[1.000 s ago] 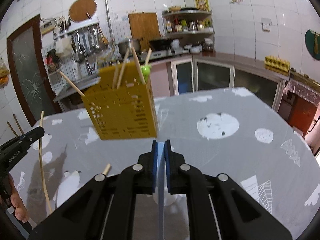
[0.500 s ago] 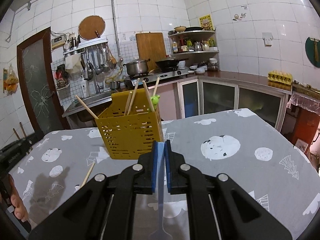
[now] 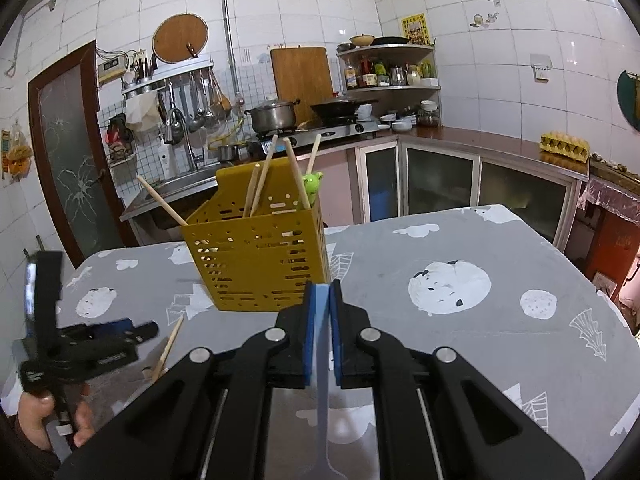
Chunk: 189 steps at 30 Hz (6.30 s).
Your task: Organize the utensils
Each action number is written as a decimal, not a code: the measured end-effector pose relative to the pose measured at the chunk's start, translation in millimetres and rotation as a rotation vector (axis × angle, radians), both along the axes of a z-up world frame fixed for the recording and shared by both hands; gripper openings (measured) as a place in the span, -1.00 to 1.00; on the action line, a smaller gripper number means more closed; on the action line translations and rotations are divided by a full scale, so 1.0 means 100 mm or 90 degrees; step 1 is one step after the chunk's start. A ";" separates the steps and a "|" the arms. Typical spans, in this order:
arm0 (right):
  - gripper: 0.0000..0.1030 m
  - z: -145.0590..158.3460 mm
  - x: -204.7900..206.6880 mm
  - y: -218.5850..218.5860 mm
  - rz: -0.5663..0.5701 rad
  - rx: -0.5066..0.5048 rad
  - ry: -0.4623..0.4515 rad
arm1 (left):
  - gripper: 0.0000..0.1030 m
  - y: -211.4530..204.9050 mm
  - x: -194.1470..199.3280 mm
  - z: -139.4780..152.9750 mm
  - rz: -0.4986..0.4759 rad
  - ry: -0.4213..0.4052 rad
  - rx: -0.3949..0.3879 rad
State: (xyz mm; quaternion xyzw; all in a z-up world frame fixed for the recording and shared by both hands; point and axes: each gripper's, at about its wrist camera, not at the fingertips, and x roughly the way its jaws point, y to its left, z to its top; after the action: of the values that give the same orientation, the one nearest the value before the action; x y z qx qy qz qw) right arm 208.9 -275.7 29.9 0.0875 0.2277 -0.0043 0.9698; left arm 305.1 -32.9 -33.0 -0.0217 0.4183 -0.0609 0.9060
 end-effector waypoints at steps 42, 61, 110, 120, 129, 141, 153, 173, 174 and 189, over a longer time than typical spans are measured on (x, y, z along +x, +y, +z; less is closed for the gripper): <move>-0.86 0.30 -0.08 0.06 0.004 -0.017 -0.097 | -0.91 -0.11 -0.68 1.27 -0.049 -0.324 -0.069; -0.86 1.20 0.01 -0.03 0.027 -0.001 -0.203 | -0.91 -0.31 -0.57 2.09 -0.076 -0.464 -0.100; -0.86 1.16 1.52 0.07 0.046 -0.040 -0.113 | -0.91 -0.95 1.04 1.80 -0.006 -0.504 -0.027; -0.85 0.90 1.68 0.12 0.055 -0.052 -0.044 | -0.41 -0.91 1.06 1.79 -0.020 -0.441 -0.032; 0.17 0.95 1.33 0.07 0.026 -0.075 -0.022 | 0.54 -0.36 0.42 2.00 -0.005 -0.421 -0.020; 0.66 0.63 0.37 0.23 -0.003 -0.099 0.009 | 0.90 0.52 -0.49 1.75 0.016 -0.343 -0.026; 0.66 -0.47 -0.02 0.72 0.003 -0.106 0.175 | 0.90 0.83 -0.68 0.69 0.027 -0.200 0.040; -0.52 -0.85 -0.01 1.23 0.026 -0.086 0.286 | 0.90 0.84 -0.74 0.17 0.028 -0.106 0.061; -0.64 -0.84 0.00 1.22 0.029 -0.084 0.286 | 0.90 0.83 -0.73 0.17 0.028 -0.103 0.060; -0.84 -0.79 0.11 0.28 -0.017 -0.044 0.280 | 0.90 0.12 -0.54 0.12 -0.022 -0.050 0.013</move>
State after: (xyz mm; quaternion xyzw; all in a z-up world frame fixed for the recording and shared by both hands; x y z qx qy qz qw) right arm 219.7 -247.7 -48.9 0.0542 0.4322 -0.0436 0.8991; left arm 250.7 -21.1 -21.5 -0.0027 0.3837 -0.0726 0.9206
